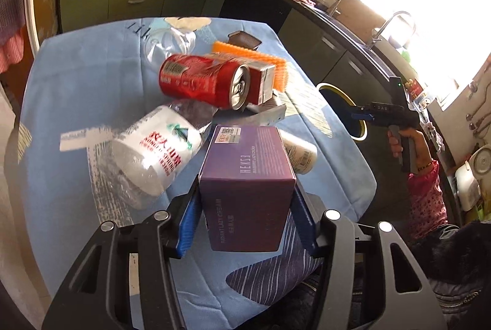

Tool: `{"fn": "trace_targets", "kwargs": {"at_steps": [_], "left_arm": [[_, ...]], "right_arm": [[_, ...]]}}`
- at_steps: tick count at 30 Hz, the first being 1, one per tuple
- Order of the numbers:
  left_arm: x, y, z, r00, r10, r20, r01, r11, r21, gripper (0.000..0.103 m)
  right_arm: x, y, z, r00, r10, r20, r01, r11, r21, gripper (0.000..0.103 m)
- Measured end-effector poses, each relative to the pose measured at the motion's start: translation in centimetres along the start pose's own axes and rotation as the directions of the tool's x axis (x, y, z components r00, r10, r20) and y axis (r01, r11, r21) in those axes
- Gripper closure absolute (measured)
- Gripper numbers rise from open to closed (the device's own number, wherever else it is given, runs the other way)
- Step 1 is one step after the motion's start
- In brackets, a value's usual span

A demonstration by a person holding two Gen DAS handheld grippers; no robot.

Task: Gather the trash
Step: 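Grasp the pink box with the left gripper and lift it, then carry the pink box over the bin and open the left gripper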

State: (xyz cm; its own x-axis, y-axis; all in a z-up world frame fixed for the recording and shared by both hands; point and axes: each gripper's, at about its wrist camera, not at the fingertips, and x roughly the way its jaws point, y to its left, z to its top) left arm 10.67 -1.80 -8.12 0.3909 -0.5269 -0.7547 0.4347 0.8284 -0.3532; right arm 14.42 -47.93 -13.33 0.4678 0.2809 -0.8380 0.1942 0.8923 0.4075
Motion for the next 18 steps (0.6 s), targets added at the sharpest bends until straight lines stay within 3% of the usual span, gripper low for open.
{"fn": "trace_targets", "kwargs": {"at_steps": [9,13,18], "left_arm": [[-0.2,-4.7,3.2,1.000,-0.009,0.019,0.007,0.994,0.109,0.049],[1.2,-8.6,5.7,0.997,-0.077,0.020,0.072,0.979,0.190,0.049],[5.7,-14.7,9.9,0.981,-0.192,-0.021,0.190,0.944,0.271,0.049]], "right_arm": [[-2.3,-2.2,-1.0,0.999,-0.005,0.050,0.005,1.000,0.015,0.056],[-4.1,-3.7,-1.4,0.995,-0.027,0.094,0.025,0.999,0.030,0.056],[-6.0,-6.2,-2.3,0.989,-0.057,0.134,0.048,0.997,0.065,0.056]]}}
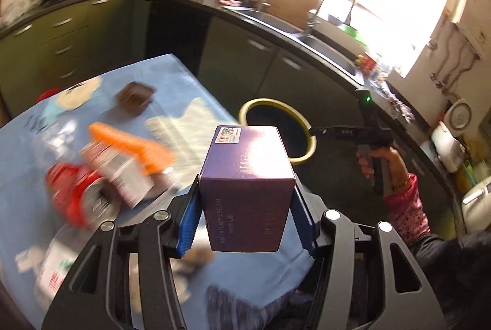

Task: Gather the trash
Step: 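Carry the pink box over the bin and open the left gripper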

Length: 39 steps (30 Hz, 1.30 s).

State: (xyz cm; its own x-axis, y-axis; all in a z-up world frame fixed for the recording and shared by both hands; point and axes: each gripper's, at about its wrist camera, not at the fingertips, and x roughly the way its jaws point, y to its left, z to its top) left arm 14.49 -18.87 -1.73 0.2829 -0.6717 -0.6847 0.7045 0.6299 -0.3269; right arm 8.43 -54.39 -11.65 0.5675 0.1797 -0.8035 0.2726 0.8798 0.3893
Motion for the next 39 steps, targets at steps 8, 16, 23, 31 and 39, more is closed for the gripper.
{"fn": "trace_targets", "kwargs": {"at_steps": [8,16,23,31,39], "left_arm": [[12.3,-7.1,8.3,0.987,-0.136,-0.083,0.144,0.985,0.098,0.049],[24.9,-10.3,11.0,0.985,-0.090,-0.144,0.102,0.992,0.080,0.049],[29.8,-10.5,12.0,0.988,-0.020,-0.154,0.026,0.999,0.039,0.038],[18.1,-10.4,11.2,1.000,-0.025,0.020,0.023,0.997,0.071,0.030],[3.4,-3.0,5.8,0.975,0.140,0.174,-0.131,0.989,-0.062,0.023]], "right_arm": [[-2.3,-4.6,-1.5,0.999,-0.020,0.043,0.017,0.997,0.080,0.056],[-3.0,-6.9,-2.4,0.998,-0.029,0.051,0.022,0.992,0.122,0.055],[-3.7,-6.6,-2.7,0.997,-0.037,0.063,0.030,0.993,0.110,0.051],[-2.8,-5.1,-2.8,0.999,-0.026,0.044,0.023,0.997,0.079,0.051],[0.2,2.9,-2.5,0.998,0.056,-0.031,-0.060,0.991,-0.122,0.051]]}}
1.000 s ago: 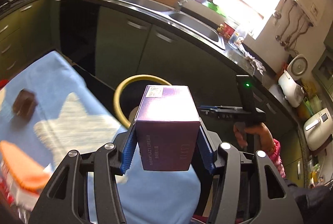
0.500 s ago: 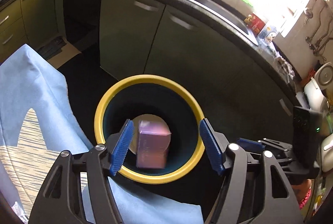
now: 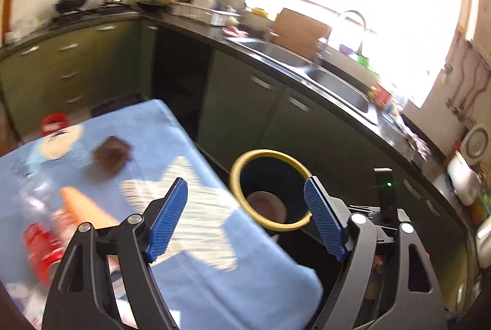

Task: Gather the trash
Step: 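Carry the pink box over the bin and open the left gripper, then grasp the white pill bottle with the right gripper and lift it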

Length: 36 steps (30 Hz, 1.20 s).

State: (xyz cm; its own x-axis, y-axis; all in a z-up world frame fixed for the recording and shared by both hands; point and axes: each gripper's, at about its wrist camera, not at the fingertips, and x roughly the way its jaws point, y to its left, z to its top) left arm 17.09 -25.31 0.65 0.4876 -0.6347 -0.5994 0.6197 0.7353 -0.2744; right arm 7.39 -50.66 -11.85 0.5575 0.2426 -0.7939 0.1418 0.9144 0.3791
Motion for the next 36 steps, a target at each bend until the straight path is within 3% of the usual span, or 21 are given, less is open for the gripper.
{"fn": "trace_targets", "kwargs": {"at_steps": [4,7,12,18,23,36], "left_arm": [[-5.5,4.5,-2.4,0.989,0.129,0.065,-0.125,0.990,-0.069,0.020],[-8.5,7.4,-4.4,0.971,0.222,0.087,-0.212,0.970,-0.117,0.018],[-10.9,10.3,-7.7,0.961,0.267,0.072,-0.252,0.952,-0.172,0.018],[-12.5,12.1,-10.3,0.952,0.298,0.069,-0.278,0.937,-0.212,0.017],[-13.3,13.0,-11.8,0.952,0.301,0.059,-0.279,0.929,-0.241,0.017],[-13.3,14.1,-12.8,0.959,0.279,0.052,-0.256,0.929,-0.266,0.017]], "right_arm": [[2.2,6.2,0.1,0.995,0.079,-0.063,-0.088,0.983,-0.159,0.051],[3.8,11.4,-0.5,0.980,0.152,-0.126,-0.182,0.941,-0.286,0.051],[5.6,19.7,-1.9,0.957,0.205,-0.204,-0.281,0.821,-0.496,0.051],[7.8,25.8,-3.0,0.941,0.178,-0.289,-0.324,0.730,-0.602,0.051],[9.9,27.2,-3.6,0.938,0.096,-0.333,-0.300,0.708,-0.639,0.061],[12.6,29.2,-4.2,0.913,0.067,-0.403,-0.335,0.690,-0.642,0.057]]}}
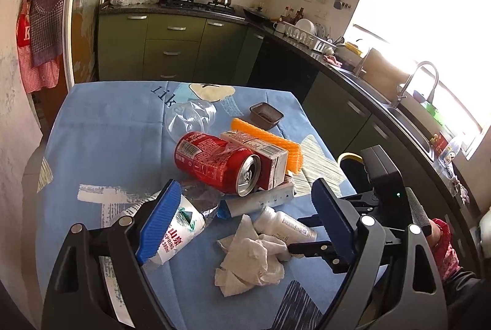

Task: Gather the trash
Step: 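Grasp the white pill bottle with the right gripper and lift it, then carry the pill bottle over the bin and open the right gripper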

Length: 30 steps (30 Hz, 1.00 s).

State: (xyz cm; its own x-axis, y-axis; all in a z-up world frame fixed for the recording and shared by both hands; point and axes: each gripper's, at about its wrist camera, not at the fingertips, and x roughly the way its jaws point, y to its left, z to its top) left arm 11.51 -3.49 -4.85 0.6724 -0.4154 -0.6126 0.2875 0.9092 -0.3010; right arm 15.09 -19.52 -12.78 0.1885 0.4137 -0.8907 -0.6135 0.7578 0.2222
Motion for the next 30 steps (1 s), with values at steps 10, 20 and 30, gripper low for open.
{"fn": "trace_targets", "kwargs": {"at_steps": [10,20,30], "left_arm": [[0.6,0.0,0.1,1.000,-0.005,-0.014,0.005,1.000,0.003,0.017],[1.0,-1.2,0.1,1.000,-0.018,-0.014,0.018,0.999,0.041,0.012],[1.7,-3.8,0.3,0.997,-0.076,-0.031,0.079,0.990,0.113,0.005]], "right_arm": [[0.2,-0.6,-0.4,1.000,-0.002,0.023,0.002,1.000,0.025,0.058],[-4.9,-3.7,-4.7,0.992,-0.019,0.128,-0.001,0.988,0.154,0.058],[-13.6,-16.9,-13.4,0.920,-0.356,0.166,0.197,0.783,0.590,0.058]]}}
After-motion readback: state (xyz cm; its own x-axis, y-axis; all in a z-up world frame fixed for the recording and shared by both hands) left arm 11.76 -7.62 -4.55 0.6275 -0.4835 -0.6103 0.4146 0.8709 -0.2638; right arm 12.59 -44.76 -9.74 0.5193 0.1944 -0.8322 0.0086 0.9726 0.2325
